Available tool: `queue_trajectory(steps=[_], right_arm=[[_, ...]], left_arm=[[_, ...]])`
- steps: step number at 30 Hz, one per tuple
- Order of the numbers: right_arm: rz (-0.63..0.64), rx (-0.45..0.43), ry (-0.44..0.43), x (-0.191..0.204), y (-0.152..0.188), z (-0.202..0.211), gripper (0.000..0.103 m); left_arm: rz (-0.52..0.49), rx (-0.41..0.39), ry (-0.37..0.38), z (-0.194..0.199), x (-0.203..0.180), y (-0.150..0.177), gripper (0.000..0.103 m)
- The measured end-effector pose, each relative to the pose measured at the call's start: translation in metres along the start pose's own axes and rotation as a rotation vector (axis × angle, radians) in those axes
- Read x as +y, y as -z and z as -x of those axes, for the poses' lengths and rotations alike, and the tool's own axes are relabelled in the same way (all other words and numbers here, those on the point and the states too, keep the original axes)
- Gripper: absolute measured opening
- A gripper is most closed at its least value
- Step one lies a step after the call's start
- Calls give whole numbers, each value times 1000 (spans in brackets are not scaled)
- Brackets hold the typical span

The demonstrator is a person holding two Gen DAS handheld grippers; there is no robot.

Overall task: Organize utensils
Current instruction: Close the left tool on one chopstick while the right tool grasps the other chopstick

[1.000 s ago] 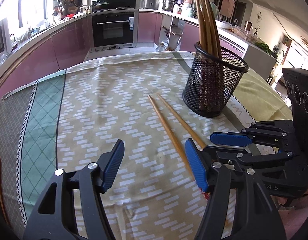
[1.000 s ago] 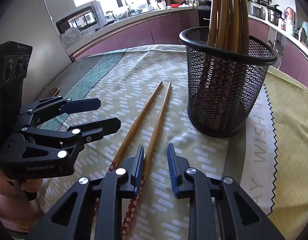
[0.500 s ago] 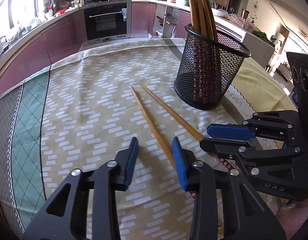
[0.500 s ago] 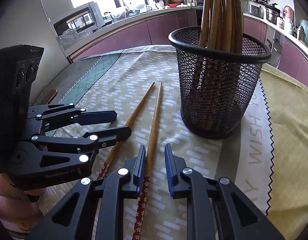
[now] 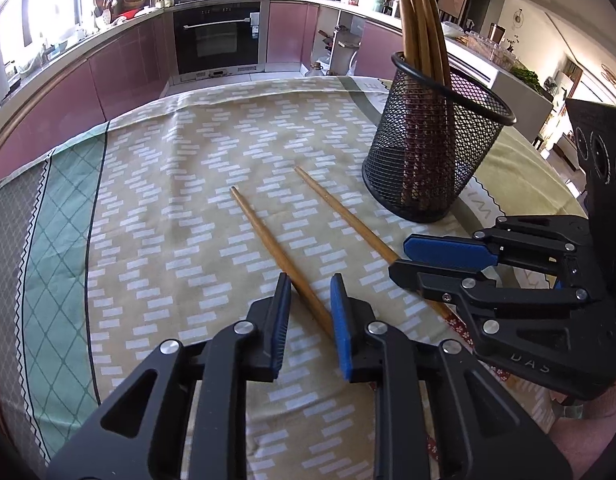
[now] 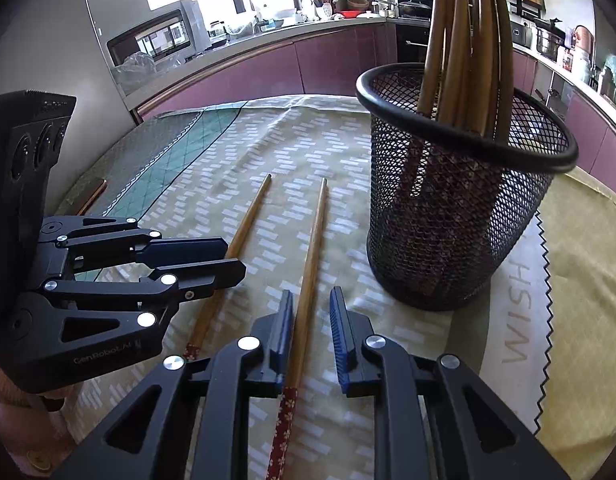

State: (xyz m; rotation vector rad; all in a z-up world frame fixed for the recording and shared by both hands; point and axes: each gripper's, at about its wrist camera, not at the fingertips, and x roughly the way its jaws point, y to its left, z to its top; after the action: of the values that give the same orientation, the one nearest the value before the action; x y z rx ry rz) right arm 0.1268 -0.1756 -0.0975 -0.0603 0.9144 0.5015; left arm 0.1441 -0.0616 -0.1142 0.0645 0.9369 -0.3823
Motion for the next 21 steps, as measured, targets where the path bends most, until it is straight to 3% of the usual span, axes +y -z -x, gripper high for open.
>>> queue_trajectory(steps=[9,21], right_arm=[[-45,-6,-30,-9,3,3,6],[-40,-6,-106,-4,9,11,6]], left_arm=[[40,-12,7,1,1,1,9],[1,-3,22,8,-7,12,8]])
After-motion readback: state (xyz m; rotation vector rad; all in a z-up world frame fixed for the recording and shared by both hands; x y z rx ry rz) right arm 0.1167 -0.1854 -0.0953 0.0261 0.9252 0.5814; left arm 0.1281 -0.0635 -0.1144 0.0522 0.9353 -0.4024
